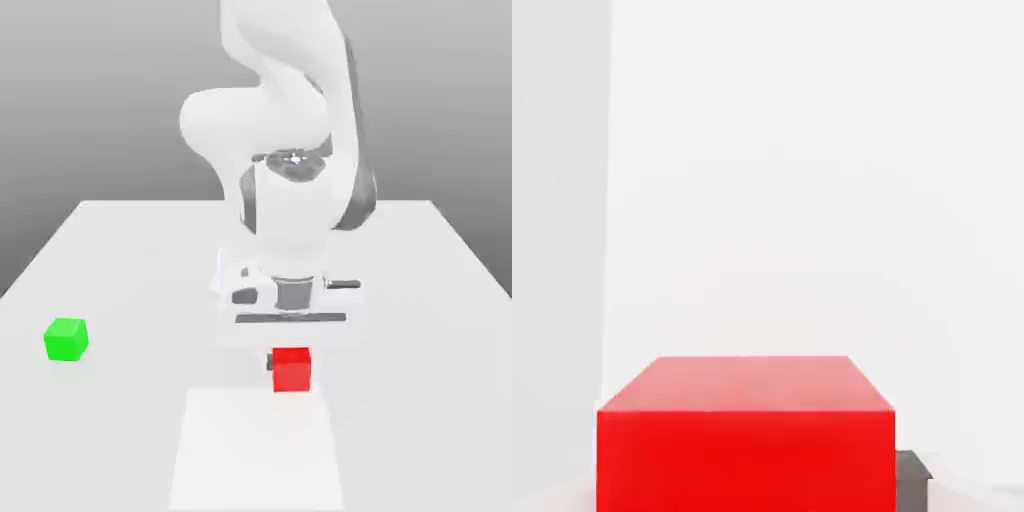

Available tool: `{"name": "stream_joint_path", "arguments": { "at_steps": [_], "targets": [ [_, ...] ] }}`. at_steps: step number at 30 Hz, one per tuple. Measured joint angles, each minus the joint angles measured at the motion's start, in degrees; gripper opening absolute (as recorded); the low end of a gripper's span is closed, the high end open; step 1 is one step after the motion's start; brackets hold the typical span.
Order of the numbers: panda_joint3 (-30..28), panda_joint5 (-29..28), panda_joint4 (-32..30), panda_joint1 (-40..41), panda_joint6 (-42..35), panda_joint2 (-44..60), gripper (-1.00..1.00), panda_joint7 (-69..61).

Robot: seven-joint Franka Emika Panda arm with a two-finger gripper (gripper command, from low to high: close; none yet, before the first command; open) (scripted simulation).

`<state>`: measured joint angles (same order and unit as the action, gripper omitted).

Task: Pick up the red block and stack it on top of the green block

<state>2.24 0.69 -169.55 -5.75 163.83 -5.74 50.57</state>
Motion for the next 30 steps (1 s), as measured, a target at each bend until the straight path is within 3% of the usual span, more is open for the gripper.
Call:
{"name": "stream_joint_path", "arguments": {
  "at_steps": [16, 30],
  "targets": [
    [-19.27, -10.82, 4.07, 11.3, -9.72, -9.38, -1.0, -44.34],
    [-39.46, -18.62, 7.24, 20.2, -13.02, -9.51, -1.0, -87.29]
  ]
}}
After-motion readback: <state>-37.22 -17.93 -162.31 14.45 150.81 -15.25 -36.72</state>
